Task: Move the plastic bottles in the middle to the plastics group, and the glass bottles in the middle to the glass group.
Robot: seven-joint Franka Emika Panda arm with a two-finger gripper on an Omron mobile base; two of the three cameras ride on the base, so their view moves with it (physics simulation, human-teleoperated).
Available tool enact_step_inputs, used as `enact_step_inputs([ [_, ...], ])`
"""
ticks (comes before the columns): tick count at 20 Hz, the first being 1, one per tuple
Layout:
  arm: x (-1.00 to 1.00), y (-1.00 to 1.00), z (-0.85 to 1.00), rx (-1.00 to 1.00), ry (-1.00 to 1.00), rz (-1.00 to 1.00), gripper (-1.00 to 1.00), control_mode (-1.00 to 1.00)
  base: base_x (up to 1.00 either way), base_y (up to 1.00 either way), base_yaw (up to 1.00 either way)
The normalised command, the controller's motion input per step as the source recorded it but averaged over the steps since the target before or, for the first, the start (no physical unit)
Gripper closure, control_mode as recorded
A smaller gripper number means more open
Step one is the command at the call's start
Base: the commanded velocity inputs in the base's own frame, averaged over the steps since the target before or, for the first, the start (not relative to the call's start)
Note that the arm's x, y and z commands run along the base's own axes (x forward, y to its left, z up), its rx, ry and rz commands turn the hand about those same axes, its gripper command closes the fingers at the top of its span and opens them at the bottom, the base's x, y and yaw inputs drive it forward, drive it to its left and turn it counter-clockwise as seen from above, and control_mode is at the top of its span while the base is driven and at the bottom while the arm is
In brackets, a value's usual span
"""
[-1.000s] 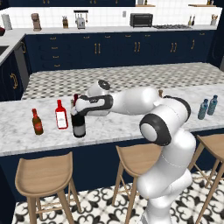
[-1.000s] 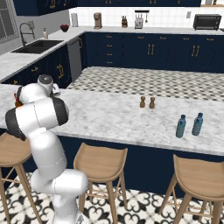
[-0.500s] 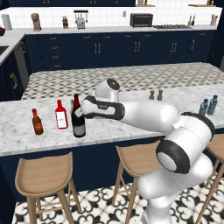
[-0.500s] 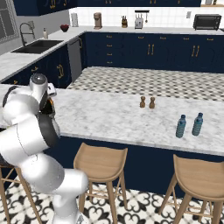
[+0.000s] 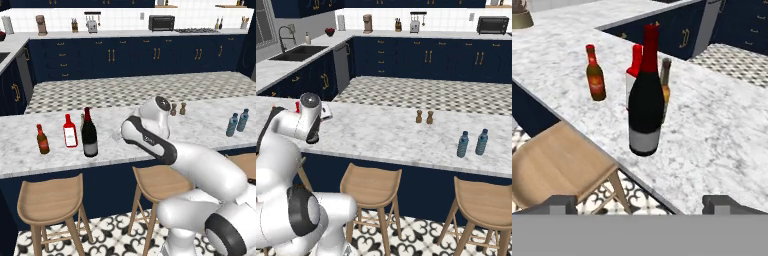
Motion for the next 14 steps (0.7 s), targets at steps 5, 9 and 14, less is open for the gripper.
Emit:
enact_step_inputs([
  [5,-0.23,-0.64,0.55,-0.03,0.09,-0.15,-1.0,-1.0,0.0,0.0,0.0],
  [9,-0.01,-0.34,0.74,-0.2,0.17,-0.29,-1.0,-1.0,0.0,0.0,0.0],
  [14,-0.24,-0.59,0.1,-0.01,0.01,-0.25,-1.0,-1.0,0.0,0.0,0.0],
])
